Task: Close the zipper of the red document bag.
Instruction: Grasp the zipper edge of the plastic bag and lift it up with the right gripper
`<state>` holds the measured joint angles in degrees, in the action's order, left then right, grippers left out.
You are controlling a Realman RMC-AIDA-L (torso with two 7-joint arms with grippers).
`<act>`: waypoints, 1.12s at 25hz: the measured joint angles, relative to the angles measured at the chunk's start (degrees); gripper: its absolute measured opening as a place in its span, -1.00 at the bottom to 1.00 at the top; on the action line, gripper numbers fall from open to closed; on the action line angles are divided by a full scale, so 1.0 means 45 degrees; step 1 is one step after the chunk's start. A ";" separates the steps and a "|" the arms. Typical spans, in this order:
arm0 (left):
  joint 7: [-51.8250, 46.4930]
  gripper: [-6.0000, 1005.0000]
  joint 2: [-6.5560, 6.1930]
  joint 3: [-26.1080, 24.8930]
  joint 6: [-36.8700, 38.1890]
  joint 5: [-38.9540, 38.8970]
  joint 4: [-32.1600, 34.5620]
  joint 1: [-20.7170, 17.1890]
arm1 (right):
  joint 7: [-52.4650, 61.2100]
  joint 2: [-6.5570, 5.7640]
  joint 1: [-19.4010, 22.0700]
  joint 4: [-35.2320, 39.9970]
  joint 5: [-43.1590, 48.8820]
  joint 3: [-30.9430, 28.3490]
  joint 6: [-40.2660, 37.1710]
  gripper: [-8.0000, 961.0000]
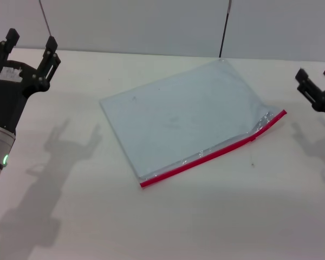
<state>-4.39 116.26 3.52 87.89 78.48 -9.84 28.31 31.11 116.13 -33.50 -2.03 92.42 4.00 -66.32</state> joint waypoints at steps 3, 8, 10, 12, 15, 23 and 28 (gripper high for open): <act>0.0000 0.54 0.0002 0.0000 0.0000 0.0000 0.0000 -0.0002 | 0.2369 -0.0004 -0.0096 0.0991 0.0892 0.0602 0.0824 0.63; 0.0000 0.54 0.0005 0.0000 0.0001 0.0000 0.0000 0.0004 | 0.5108 -0.0018 -0.0339 0.1896 0.2753 0.0893 0.1893 0.63; 0.0000 0.54 0.0005 -0.0001 0.0001 0.0000 0.0000 0.0006 | 0.5870 -0.0044 -0.0482 0.2020 0.3518 0.0896 0.2241 0.63; 0.0000 0.54 0.0005 -0.0001 0.0002 -0.0001 0.0000 0.0009 | 0.6474 -0.0061 -0.0624 0.2107 0.4174 0.0902 0.2614 0.63; 0.0000 0.54 0.0004 -0.0001 0.0001 -0.0001 0.0000 0.0023 | 0.7295 -0.0064 -0.0878 0.2166 0.5109 0.0919 0.3401 0.63; 0.0000 0.55 0.0004 0.0000 0.0000 -0.0001 0.0000 0.0038 | 0.8161 -0.0064 -0.1123 0.2109 0.6000 0.1115 0.3864 0.63; 0.0000 0.55 0.0004 -0.0001 -0.0011 -0.0001 0.0000 0.0038 | 0.8381 -0.0037 -0.1353 0.2034 0.6022 0.1507 0.3896 0.62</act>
<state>-4.39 116.28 3.51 87.84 78.48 -9.84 28.48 68.82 115.96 -39.58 7.13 119.52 10.78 -48.78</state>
